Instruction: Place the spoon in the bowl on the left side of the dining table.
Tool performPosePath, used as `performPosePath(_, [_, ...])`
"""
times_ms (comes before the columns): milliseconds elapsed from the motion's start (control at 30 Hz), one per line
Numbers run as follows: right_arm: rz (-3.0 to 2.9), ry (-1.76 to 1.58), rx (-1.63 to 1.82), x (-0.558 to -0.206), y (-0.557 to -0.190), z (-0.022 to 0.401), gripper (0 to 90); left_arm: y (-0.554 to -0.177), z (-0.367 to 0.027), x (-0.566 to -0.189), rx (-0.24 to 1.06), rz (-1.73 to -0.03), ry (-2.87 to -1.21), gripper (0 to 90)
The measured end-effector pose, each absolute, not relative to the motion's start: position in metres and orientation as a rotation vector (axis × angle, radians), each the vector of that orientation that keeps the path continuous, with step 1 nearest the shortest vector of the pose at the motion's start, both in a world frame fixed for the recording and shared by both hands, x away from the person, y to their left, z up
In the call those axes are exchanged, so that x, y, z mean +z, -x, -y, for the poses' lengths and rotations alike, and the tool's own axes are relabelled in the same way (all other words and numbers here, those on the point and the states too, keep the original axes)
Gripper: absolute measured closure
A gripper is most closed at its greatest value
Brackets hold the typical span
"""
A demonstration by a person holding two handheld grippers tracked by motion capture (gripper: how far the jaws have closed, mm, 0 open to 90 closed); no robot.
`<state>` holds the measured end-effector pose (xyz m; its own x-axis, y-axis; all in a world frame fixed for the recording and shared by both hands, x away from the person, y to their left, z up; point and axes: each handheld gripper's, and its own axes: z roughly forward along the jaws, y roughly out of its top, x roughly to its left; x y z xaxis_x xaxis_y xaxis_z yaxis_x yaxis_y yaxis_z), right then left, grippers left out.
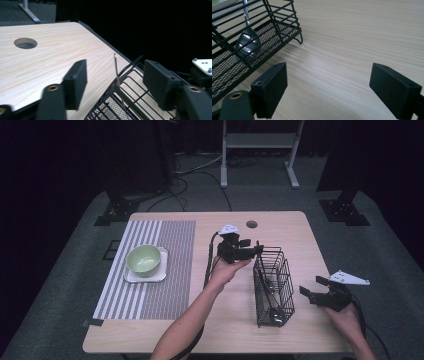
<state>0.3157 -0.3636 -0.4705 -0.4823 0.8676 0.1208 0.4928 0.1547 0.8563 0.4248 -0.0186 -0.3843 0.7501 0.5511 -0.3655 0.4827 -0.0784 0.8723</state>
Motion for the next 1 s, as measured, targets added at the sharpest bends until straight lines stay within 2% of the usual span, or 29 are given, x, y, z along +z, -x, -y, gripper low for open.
performPosePath(367, [-2.036, -1.297, 1.265, -0.4703, -0.3154, 0.3646, 13.7, -0.4269, 0.0189, -0.3869, 0.072, -0.833, -1.716, 65.1])
performPosePath(700, [-2.041, -1.294, 1.265, -0.4706, -0.3150, 0.3644, 13.7, -0.4250, 0.0194, -0.3846, 0.088, -0.793, -1.715, 83.3])
performPosePath(1000, [-2.039, -1.288, 1.267, -0.4708, -0.3155, 0.3656, 13.7, -0.4246, 0.0152, -0.3860, 0.038, -0.804, -1.645, 88.5])
